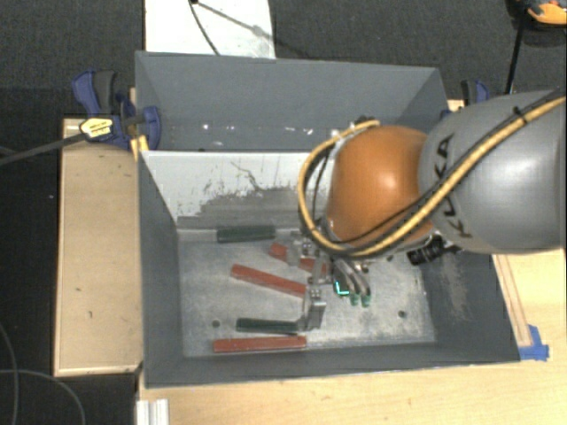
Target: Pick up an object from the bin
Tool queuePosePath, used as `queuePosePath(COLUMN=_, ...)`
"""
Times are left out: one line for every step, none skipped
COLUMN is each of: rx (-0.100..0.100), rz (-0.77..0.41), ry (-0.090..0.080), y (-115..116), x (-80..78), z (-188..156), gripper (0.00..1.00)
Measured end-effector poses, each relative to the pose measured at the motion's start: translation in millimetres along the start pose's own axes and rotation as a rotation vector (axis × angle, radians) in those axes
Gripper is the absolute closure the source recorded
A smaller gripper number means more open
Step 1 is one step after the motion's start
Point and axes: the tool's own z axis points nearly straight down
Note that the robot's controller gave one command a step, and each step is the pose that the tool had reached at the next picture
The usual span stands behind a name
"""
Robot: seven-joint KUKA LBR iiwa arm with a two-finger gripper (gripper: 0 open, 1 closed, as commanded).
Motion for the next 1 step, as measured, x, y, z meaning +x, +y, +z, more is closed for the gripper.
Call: queuePosePath(rx=-0.001, rz=0.004, ry=-0.008, y=-0.6, x=-2.0, z=-3.6, gripper=0.00)
